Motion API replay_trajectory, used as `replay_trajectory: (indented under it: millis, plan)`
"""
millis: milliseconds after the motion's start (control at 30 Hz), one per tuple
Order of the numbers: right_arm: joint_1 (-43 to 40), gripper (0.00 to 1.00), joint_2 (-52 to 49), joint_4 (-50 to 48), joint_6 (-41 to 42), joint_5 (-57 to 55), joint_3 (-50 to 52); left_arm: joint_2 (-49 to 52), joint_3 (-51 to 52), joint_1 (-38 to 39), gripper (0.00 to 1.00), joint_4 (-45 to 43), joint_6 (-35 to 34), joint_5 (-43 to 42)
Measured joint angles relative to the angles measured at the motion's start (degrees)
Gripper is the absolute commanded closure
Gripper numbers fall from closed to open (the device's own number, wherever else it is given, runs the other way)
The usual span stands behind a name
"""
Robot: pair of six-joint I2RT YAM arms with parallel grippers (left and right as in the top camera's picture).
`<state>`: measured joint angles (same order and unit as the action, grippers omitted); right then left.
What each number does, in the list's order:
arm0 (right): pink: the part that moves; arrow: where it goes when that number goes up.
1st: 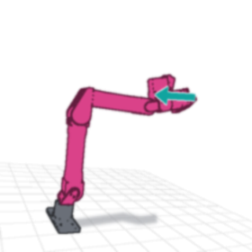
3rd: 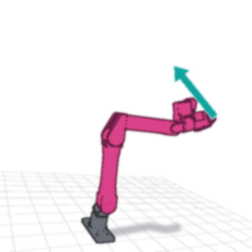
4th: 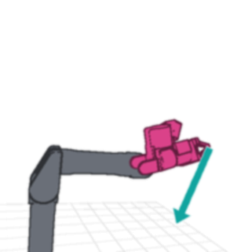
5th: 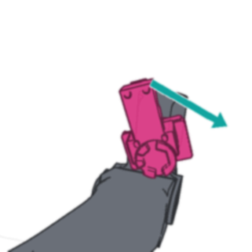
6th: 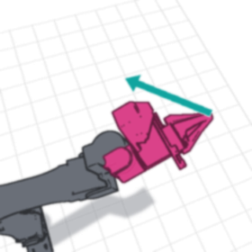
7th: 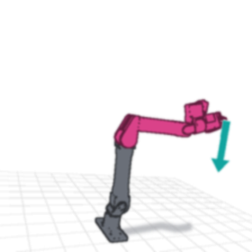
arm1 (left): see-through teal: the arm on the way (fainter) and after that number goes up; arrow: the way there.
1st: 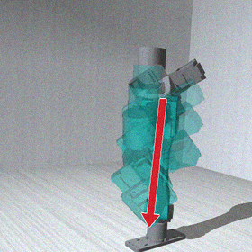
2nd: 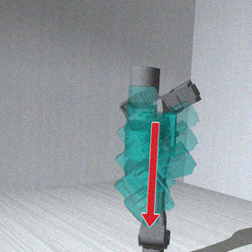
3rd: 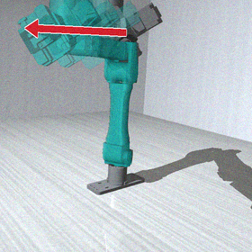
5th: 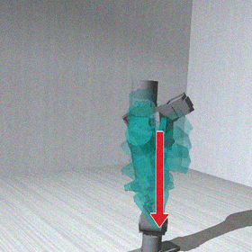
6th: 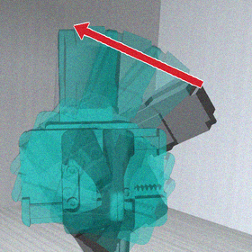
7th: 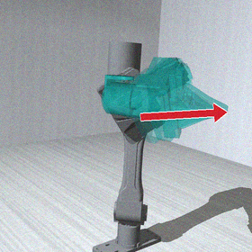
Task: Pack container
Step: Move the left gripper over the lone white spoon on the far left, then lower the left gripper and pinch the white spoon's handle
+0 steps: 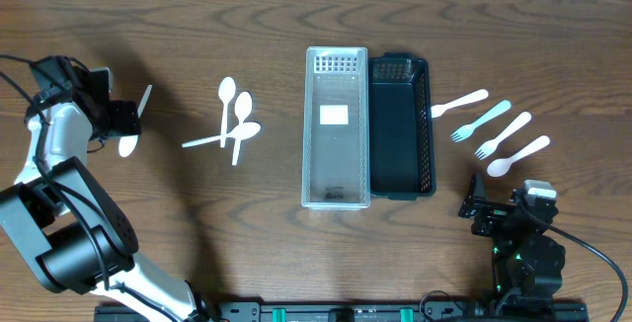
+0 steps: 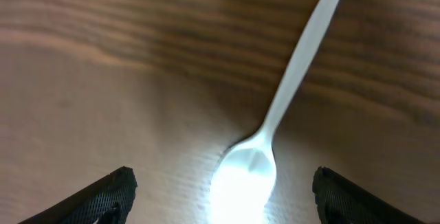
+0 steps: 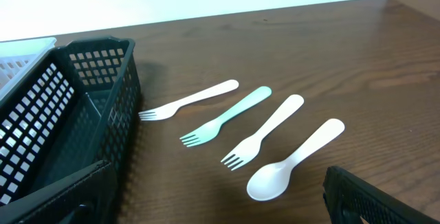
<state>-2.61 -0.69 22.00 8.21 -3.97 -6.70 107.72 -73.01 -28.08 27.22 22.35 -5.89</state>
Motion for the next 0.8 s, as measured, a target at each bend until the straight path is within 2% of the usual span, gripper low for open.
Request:
replay_trajectory:
  millis: [367,633,667,800]
  plan:
    - [0.0,0.01,0.0,0.0,0.0,0.0,0.0,5.4,0.0,2.6,0.16,-5.0,6.5,1.0]
    - [0.0,0.01,0.0,0.0,0.0,0.0,0.0,7.6,-0.4,3.0,0.24,-5.5,11.2,1.8]
    - [0.0,0.01,0.0,0.0,0.0,0.0,0.0,7.7,-0.5,3.1,0.27,-5.6,11.9,1.7]
    - [0.0,0.01,0.0,0.0,0.0,0.0,0.0,8.3,-1.0,3.1,0.57,-6.1,13.2,1.6]
